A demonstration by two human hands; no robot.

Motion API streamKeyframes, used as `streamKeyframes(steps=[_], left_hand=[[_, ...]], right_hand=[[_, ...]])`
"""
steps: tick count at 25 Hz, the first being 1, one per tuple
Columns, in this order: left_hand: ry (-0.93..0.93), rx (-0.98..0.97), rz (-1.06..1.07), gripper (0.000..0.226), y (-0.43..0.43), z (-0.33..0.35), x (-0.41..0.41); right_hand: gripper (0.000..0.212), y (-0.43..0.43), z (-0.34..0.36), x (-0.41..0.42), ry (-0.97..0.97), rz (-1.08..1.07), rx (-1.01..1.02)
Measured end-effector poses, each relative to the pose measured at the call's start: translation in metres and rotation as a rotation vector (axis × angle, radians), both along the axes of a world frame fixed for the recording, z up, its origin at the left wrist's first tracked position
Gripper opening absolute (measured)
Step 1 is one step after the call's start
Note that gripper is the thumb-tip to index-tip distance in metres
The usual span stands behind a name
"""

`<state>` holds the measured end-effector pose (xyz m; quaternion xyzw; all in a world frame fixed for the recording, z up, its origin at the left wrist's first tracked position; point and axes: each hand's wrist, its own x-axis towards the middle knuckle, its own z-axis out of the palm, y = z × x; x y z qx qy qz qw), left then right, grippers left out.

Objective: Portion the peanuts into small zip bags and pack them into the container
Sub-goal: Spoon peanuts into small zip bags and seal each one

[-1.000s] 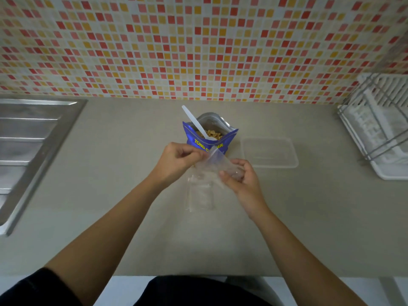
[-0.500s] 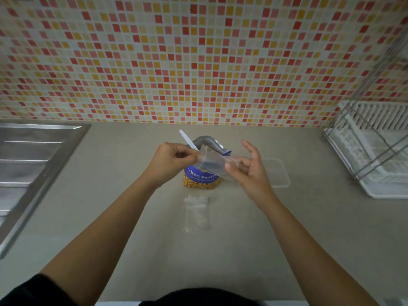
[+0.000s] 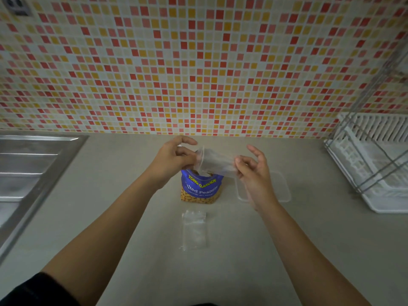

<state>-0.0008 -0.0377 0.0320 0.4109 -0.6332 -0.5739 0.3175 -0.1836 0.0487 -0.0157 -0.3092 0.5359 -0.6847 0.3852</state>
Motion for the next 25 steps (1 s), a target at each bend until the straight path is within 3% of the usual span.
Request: streamKeyframes(steps=[2,4,6,9,12,15,21,25], left_hand=[[-0.044,0.009,-0.012,0.017,-0.003,0.0,-0.003],[-0.099,-0.017,-0.016,0.015,-0.005,-0.001,-0.004],[-0.113,-0.023,-0.02,0.014,-0.007,-0.001,-0.004],[-0.143,-0.03,-0.014,0.013,-0.009,0.0,-0.009],[-0.159,-0.048,0.013,0.023,-0.007,0.001,-0.013],[-0.136,-0.037,0.038,0.033,-0.005,0.0,-0.016],[-0.14,-0.063,0.003,0.024,-0.006,0.0,-0.011],[-0.287,-0.409,0.407,0.031,-0.024,-0.006,-0.003]], right_hand=[[0.039,-0.001,0.0,-0.002,0.191,-0.065,0.043],[0.044,0.001,0.003,-0.004,0.599,-0.147,-0.015],[0.06,0.0,0.008,-0.002,0.994,-0.05,-0.084],[0.082,-0.011,0.012,0.006,1.27,0.12,-0.021],[0.086,-0.021,0.007,0.014,1.33,0.106,0.016],[0.072,-0.024,0.005,0.013,1.347,0.043,-0.03],[0.049,-0.021,0.011,0.014,1.08,0.122,-0.053],[0.047,-0.018,0.005,0.006,0.881,0.068,-0.038]])
